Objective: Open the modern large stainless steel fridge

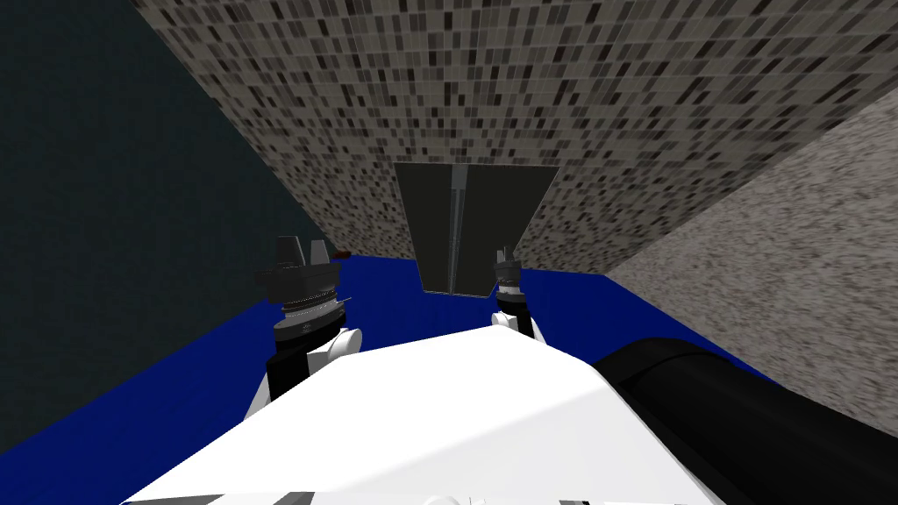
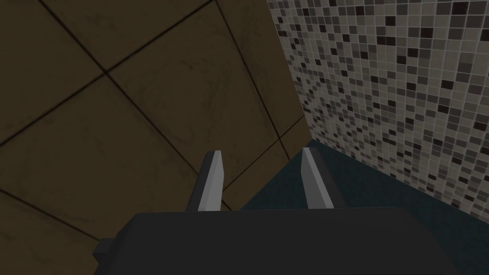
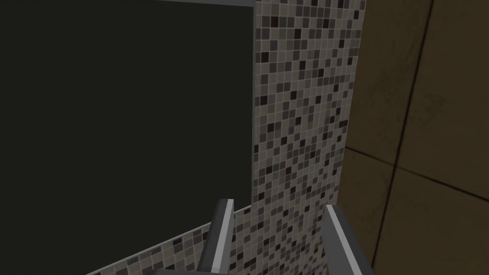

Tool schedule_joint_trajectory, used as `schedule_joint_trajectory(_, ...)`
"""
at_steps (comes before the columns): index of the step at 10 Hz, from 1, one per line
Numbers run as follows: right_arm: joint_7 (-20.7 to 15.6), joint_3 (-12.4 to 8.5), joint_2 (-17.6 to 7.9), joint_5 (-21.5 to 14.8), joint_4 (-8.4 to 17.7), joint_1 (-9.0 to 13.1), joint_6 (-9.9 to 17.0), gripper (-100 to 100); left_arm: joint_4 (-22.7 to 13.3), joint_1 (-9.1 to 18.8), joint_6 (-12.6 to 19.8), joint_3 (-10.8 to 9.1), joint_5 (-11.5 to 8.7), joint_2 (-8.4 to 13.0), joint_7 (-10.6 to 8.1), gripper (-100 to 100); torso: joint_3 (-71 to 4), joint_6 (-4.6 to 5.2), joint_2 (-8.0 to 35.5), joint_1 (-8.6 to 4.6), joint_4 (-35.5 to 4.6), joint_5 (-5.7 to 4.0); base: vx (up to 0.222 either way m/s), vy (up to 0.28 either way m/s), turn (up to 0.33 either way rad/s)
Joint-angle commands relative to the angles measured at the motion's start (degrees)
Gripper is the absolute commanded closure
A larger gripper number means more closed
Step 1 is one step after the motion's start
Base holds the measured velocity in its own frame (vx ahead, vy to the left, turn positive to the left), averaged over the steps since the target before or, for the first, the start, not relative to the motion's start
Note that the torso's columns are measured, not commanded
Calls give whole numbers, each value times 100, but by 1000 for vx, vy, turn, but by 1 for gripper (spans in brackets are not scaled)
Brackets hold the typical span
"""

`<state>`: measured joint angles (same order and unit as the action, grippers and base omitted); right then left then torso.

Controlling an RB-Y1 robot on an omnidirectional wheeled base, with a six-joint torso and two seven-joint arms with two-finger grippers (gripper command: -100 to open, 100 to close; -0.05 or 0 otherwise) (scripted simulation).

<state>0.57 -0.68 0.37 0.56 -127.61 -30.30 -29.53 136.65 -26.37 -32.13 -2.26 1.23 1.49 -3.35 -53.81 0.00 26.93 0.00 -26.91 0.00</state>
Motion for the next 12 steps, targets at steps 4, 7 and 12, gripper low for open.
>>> schedule_joint_trajectory(4,-36,-37,-427,6,134,-5,15,-100,-2,-1,0,0,0,0,0,0,-2934,0,1458,2,-1457,1,13,12,-15)
schedule_joint_trajectory(7,-91,-90,-901,18,327,-21,36,-100,-2,-1,0,1,0,-1,0,0,-3077,-1,1530,3,-1534,2,40,49,-32)
schedule_joint_trajectory(12,-215,-202,-1682,45,732,-78,73,-100,-2,-1,0,0,0,-1,0,0,-3075,0,1538,-4,-1538,0,49,58,-40)
